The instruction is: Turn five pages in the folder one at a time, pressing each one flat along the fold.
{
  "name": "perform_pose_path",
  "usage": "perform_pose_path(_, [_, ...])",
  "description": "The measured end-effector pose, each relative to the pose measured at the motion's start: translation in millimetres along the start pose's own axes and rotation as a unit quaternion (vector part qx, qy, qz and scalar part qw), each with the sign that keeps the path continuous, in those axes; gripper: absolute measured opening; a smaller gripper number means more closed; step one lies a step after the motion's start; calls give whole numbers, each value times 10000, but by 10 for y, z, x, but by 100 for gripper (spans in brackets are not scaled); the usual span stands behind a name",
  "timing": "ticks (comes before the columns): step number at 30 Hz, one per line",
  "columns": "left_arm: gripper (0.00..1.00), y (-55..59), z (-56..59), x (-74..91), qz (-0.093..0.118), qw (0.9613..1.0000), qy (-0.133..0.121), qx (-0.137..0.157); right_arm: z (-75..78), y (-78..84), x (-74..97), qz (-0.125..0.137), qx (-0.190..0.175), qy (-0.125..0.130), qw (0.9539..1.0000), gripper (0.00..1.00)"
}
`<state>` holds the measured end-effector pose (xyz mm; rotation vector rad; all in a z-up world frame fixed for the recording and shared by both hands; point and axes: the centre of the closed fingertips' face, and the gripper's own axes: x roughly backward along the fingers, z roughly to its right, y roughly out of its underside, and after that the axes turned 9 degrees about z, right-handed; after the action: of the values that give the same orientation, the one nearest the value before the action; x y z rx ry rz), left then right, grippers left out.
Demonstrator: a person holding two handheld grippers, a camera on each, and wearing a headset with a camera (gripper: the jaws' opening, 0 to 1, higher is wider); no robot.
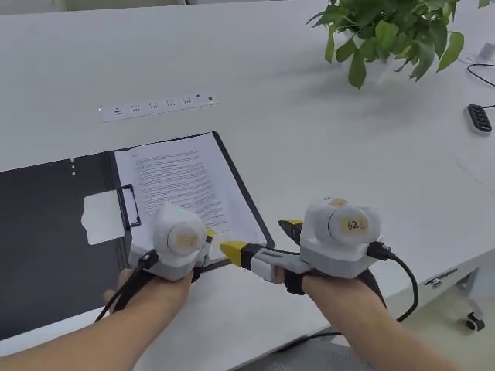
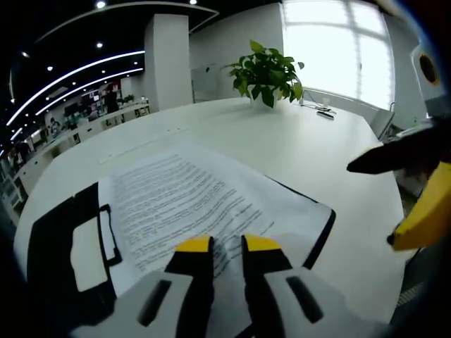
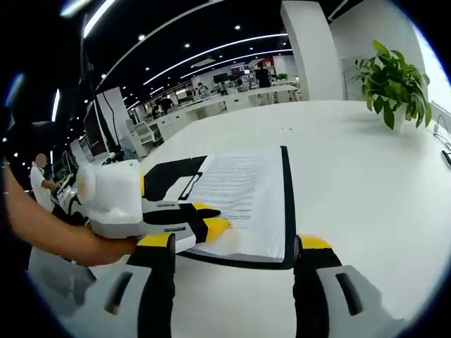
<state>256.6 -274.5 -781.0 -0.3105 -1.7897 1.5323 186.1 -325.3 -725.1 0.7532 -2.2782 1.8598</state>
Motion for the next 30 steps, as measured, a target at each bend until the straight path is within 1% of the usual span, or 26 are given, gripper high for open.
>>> perform_pose_path(1, [13,-1,-1,1,2,10000,-10,6,17,36,-28,-58,-13,4,10000,63])
perform_pose_path(3, [10,0,-7,3,3,10000,-43,46,43,73,-68,-106,-63,11,9999,58])
perform_pose_path(7, [8,3,-1,2,-8,10000,-44,33,100,112,-146,-149,-109,78,9998,48])
perform_pose_path(10, [8,3,1,2,-7,10000,-52,38,137,149,-200,-242,-131,124,9995,46])
perform_pose_path(12, [7,2,1,1,-9,10000,-61,53,157,197,-228,-342,-137,135,9992,42])
perform_pose_path(20, [7,-6,0,3,16,9999,-83,67,219,332,-282,-567,-182,223,9980,32])
perform_pose_path(30, [7,-2,-2,0,20,9999,-89,87,344,314,-295,-607,-162,427,9971,11])
